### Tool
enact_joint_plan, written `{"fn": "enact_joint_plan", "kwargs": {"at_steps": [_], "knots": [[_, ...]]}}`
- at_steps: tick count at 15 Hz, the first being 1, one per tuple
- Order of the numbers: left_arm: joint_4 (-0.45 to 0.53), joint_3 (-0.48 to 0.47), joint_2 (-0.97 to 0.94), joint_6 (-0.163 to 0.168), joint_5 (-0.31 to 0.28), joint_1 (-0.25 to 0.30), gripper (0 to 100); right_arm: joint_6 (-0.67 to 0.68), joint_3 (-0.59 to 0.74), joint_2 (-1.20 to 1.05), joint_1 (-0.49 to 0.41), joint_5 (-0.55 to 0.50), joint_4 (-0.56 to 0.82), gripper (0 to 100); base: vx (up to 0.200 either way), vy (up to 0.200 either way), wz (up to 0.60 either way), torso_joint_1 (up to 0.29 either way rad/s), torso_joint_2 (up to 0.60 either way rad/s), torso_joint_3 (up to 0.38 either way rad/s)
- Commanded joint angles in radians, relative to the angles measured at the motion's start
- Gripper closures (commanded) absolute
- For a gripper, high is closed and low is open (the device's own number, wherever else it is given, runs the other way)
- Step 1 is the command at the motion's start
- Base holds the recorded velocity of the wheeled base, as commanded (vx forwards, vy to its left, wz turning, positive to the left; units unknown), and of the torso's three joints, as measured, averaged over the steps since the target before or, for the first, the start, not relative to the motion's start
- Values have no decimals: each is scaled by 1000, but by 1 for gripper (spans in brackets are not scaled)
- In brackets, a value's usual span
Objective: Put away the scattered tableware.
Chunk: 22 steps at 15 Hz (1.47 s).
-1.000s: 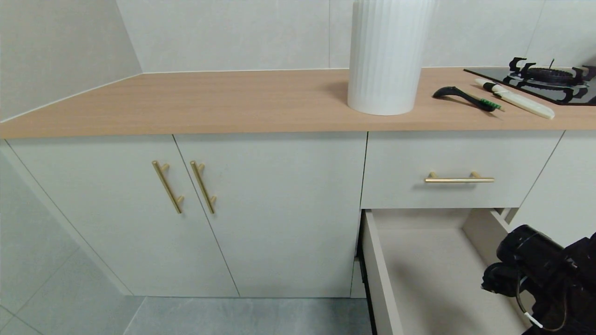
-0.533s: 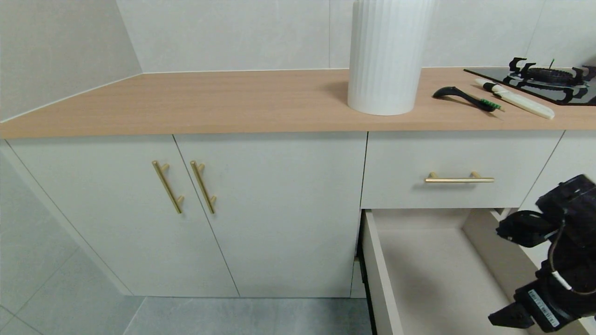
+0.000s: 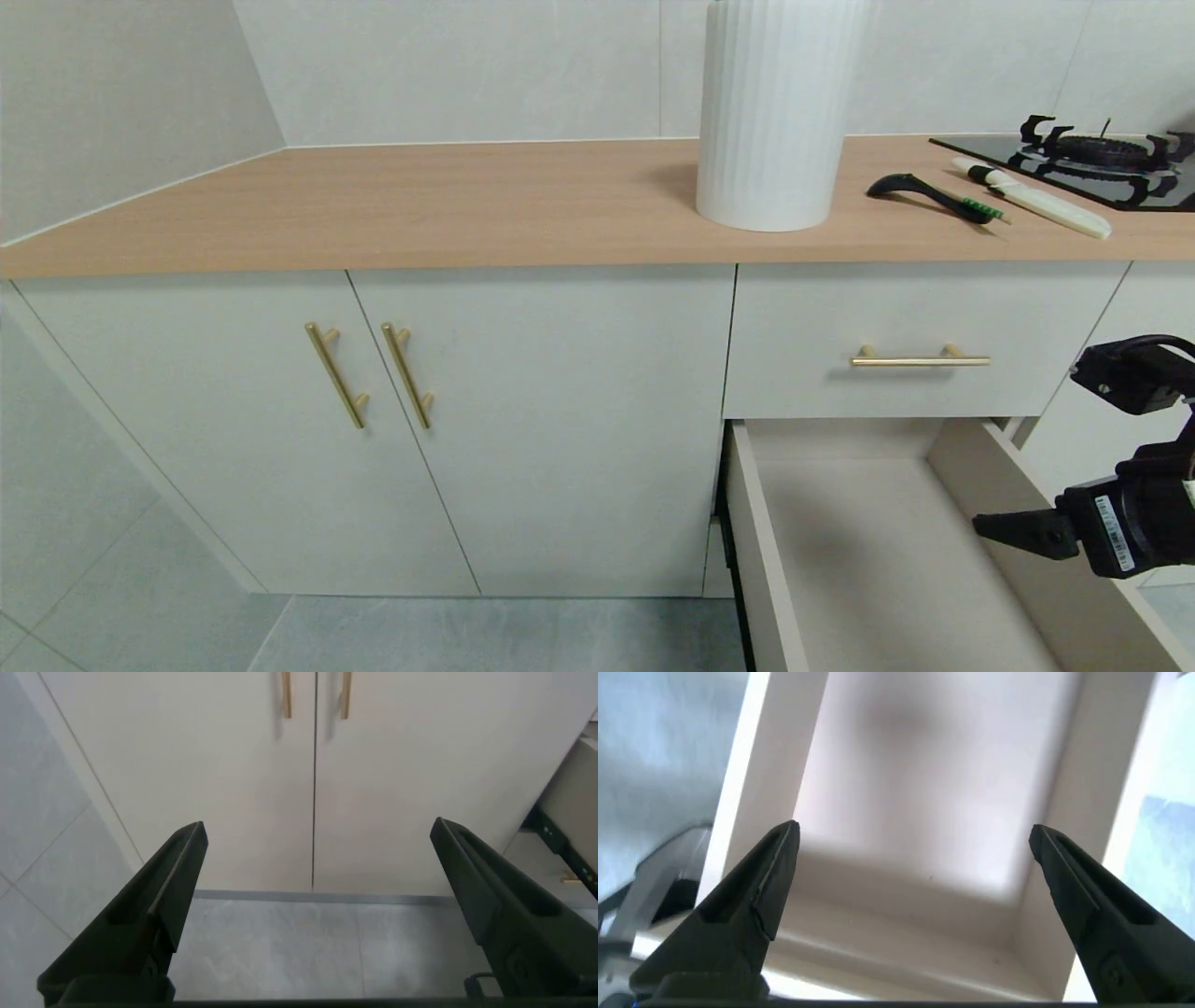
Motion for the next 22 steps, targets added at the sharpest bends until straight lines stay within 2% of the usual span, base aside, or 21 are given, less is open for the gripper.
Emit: {"fn": "enact_joint_plan", "kwargs": {"at_steps": [1, 9, 13, 18, 20, 21, 22], "knots": [[0, -1, 0, -1, 0, 0, 0, -1, 14, -1, -2, -9, -7, 0, 0, 0, 0, 0, 0, 0], [0, 0, 0, -1, 0, 0, 0, -2, 14, -1, -7, -10, -10, 0, 0, 0, 0, 4, -17, -13], [0, 0, 0, -1, 0, 0, 0, -2, 14, -4, -7, -10, -10, 0, 0, 0, 0, 84, -244, -284], [0, 0, 0, -1, 0, 0, 0, -4, 13, -20, -7, -12, -10, 0, 0, 0, 0, 140, -527, -309], [0, 0, 0, -1, 0, 0, 0, 10, -99, -20, -17, -75, 5, 0, 0, 0, 0, 166, -459, -293], [0, 0, 0, -1, 0, 0, 0, 10, -99, -20, -17, -75, 5, 0, 0, 0, 0, 173, -461, -286], [0, 0, 0, -1, 0, 0, 0, 28, -303, 65, -80, -84, 106, 0, 0, 0, 0, 139, -373, -237]]}}
